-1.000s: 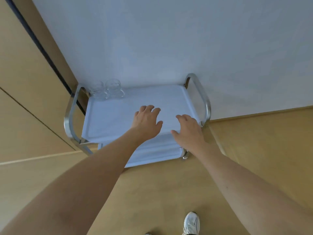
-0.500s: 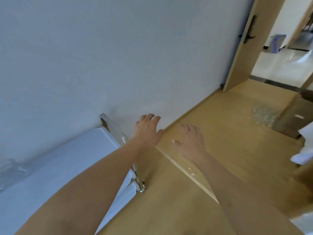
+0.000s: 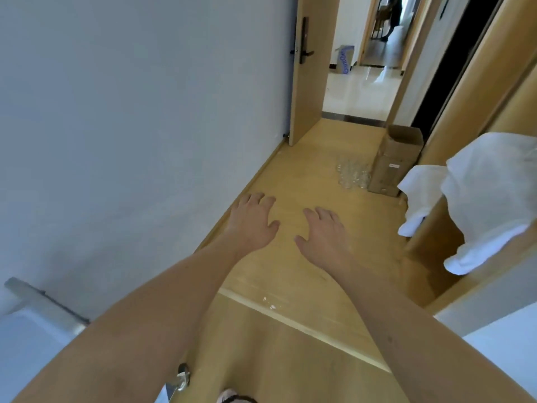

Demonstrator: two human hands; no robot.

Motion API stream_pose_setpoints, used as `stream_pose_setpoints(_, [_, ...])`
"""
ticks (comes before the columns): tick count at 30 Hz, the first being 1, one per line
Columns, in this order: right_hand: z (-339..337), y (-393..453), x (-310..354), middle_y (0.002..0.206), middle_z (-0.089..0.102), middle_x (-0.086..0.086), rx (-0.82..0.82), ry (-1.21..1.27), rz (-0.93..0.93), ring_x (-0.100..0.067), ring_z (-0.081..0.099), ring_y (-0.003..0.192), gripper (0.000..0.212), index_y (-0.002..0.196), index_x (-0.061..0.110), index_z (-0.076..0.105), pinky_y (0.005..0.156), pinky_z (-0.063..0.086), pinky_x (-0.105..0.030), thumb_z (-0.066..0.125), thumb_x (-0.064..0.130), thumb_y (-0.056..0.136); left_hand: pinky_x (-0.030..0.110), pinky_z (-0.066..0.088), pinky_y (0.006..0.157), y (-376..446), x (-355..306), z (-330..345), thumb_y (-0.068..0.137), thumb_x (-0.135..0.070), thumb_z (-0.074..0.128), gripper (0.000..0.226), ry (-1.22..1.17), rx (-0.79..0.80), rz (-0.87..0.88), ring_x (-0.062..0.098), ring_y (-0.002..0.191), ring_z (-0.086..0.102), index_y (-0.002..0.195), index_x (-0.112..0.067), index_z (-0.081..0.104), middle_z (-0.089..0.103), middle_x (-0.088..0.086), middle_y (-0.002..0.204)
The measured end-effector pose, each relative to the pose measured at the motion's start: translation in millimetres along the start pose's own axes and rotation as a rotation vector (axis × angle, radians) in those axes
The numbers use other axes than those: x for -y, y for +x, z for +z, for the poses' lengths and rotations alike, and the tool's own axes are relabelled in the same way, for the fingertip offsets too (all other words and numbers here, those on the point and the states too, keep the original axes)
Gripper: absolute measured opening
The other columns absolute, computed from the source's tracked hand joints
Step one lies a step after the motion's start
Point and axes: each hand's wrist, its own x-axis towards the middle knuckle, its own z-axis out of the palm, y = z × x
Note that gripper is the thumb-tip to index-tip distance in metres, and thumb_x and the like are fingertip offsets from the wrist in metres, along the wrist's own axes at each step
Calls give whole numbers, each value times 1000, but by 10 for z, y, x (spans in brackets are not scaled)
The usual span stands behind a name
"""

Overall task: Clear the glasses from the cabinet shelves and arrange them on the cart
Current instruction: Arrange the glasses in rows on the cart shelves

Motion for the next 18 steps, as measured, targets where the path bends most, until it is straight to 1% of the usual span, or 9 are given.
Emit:
stream_pose_setpoints(5, [-3, 532, -335, 159, 31, -12, -1, -19, 150, -36, 22, 148, 70, 155, 18, 31, 119, 27, -47, 58, 44, 95, 48, 32, 115, 846, -135, 201, 97, -45, 55, 63, -35, 39, 121, 32, 144, 30, 152, -21, 38, 36, 11, 157])
stream_pose_setpoints(8, [-22, 932, -480, 160, 30, -12, -18, -28, 231, -35, 21, 149, 71, 155, 18, 30, 119, 28, -47, 58, 45, 96, 48, 34, 114, 1414, -154, 301, 96, -46, 56, 63, -44, 60, 197, 32, 144, 30, 152, -22, 38, 36, 10, 158])
stream_pose_setpoints(13, [-127, 1642, -611, 161, 29, -11, -57, -14, 368, -34, 21, 149, 71, 155, 18, 30, 119, 28, -46, 58, 45, 96, 49, 36, 112, 2387, -158, 282, 95, -45, 58, 62, -72, 79, 313, 33, 143, 31, 150, -23, 40, 37, 11, 156])
stream_pose_setpoints(18, [-226, 2218, -694, 158, 33, -10, -117, -9, 478, -33, 23, 147, 69, 154, 19, 32, 119, 28, -44, 58, 45, 96, 49, 36, 112, 3168, -172, 277, 95, -43, 58, 62, -81, 114, 412, 33, 142, 32, 150, -22, 41, 37, 11, 155])
